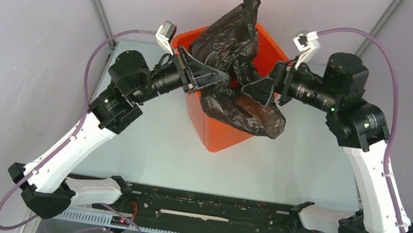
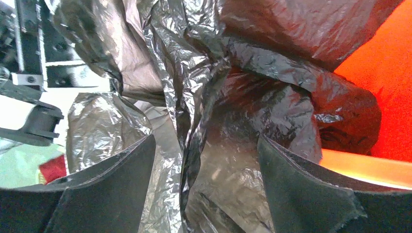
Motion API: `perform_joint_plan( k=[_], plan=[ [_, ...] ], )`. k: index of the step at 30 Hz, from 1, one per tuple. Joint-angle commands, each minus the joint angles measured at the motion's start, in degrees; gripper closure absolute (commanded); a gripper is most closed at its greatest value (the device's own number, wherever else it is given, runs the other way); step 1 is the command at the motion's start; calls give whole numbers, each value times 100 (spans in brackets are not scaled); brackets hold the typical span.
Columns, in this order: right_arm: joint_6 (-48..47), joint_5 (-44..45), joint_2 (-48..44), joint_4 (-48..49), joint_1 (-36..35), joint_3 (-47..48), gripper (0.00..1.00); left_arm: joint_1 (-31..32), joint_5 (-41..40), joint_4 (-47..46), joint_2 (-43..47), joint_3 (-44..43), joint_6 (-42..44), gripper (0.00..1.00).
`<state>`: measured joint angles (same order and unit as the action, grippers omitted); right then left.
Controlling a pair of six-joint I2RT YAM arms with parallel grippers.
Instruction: Put the trash bags into the trash bin
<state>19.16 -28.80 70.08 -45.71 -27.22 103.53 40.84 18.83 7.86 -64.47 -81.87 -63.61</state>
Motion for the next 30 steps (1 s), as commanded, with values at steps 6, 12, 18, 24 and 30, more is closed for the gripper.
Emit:
perform_joint_plan(
  k=[6,12,18,24,30],
  plan=[
    [-908,2361,-60,337,-829,-200,32,-93,205,-34,206,-41,161,100],
    [-288,2313,-544,1382,-664,-613,100,-524,158,-62,828,557,87,99],
    [90,2087,-835,1930,-751,-733,100,-718,-323,1137,1618,589,847,39],
    [593,2011,-787,2061,-947,-642,100,-197,-1692,3188,1597,-1147,1998,14],
    [948,1988,-720,2163,-1070,-559,100,2275,-4302,4767,-147,-4038,3167,15]
  ],
)
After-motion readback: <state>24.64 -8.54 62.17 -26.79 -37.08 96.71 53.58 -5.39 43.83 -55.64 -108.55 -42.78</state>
